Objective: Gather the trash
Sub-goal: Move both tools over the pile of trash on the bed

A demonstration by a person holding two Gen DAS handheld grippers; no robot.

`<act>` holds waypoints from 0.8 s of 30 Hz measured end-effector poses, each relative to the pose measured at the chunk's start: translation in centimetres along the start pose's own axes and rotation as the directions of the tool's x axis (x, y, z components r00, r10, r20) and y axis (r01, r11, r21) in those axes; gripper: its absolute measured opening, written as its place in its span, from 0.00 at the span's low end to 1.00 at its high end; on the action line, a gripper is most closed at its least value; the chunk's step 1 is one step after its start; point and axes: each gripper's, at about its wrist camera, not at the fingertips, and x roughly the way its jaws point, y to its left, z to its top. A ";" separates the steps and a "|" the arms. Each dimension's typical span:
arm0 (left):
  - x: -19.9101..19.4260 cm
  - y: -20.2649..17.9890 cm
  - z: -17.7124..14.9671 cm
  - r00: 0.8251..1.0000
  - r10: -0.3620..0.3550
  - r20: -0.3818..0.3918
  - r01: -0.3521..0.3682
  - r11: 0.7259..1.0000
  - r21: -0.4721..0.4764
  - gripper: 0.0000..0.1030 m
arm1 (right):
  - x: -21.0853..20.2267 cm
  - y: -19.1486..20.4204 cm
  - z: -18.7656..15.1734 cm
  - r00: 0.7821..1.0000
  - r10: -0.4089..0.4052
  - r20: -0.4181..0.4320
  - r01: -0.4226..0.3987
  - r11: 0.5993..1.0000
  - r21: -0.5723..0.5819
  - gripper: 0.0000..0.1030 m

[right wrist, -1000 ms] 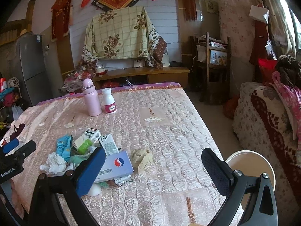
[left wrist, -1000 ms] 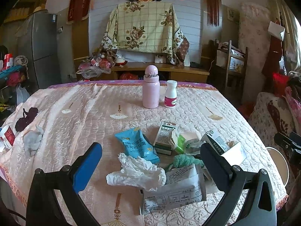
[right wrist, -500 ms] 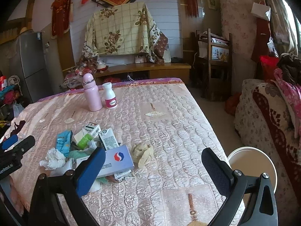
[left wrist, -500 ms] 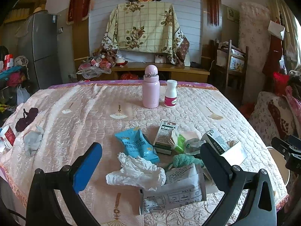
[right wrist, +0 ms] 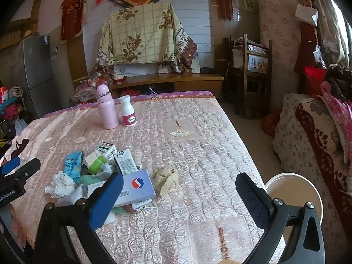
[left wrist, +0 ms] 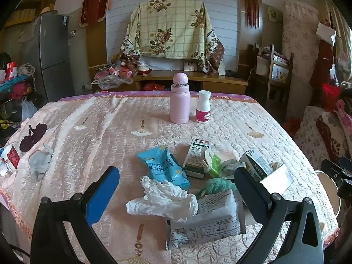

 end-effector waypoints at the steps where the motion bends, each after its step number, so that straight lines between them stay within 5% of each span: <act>1: 0.1 0.0 0.0 1.000 0.000 -0.003 0.000 1.000 0.000 1.00 | 0.0 0.0 0.0 1.000 0.001 0.000 -0.001 1.000 -0.002 1.00; 24: 0.7 2.1 -0.4 1.000 0.008 -0.027 -0.008 1.000 -0.014 1.00 | 0.6 1.0 -0.2 0.998 0.058 -0.034 -0.059 0.998 -0.030 1.00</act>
